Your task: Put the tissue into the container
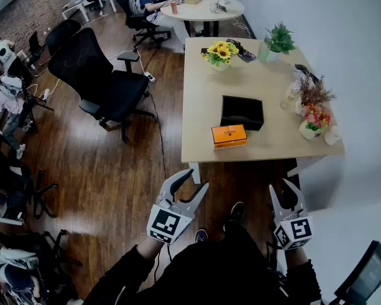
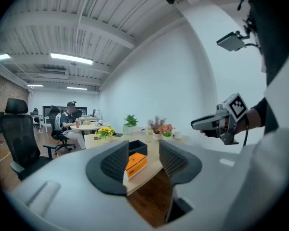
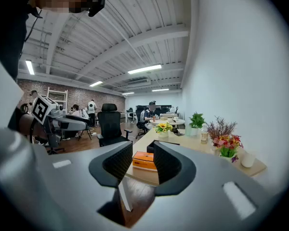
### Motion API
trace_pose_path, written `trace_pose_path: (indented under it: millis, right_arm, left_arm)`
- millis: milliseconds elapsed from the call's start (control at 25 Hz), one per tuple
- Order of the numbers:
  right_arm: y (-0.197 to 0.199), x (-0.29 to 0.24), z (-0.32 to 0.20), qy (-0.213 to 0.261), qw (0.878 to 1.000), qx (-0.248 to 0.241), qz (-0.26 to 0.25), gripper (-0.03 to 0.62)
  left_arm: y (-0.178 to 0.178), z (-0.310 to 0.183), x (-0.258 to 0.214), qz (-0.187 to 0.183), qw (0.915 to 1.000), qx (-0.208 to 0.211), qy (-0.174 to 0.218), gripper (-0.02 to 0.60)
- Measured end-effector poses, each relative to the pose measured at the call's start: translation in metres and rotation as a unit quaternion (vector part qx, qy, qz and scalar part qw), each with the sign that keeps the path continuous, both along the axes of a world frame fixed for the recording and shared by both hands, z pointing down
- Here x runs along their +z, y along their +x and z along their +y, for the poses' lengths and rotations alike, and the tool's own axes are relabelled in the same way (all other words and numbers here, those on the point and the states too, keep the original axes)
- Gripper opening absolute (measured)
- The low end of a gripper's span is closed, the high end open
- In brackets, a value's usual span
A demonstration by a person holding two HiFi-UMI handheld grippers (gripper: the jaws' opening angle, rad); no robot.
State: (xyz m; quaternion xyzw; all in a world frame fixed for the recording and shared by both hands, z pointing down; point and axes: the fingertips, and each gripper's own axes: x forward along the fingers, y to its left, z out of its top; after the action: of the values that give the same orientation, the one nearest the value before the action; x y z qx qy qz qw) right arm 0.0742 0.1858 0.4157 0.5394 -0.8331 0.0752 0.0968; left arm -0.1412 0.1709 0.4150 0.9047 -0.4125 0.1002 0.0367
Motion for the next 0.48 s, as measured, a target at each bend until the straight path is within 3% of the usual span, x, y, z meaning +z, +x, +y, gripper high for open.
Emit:
trace_pose_path:
  millis: [280, 480]
  right_arm:
    - [0.015, 0.030, -0.066, -0.002, 0.999, -0.026, 0.027, 0.139]
    - [0.020, 0.057, -0.127, -0.005, 0.995, -0.076, 0.057, 0.138]
  left_arm:
    - [-0.004, -0.058, 0.018, -0.008, 0.9985, -0.051, -0.016, 0.179]
    - [-0.003, -0.103, 0.048, 0.011, 0.9913, -0.111, -0.070, 0.179]
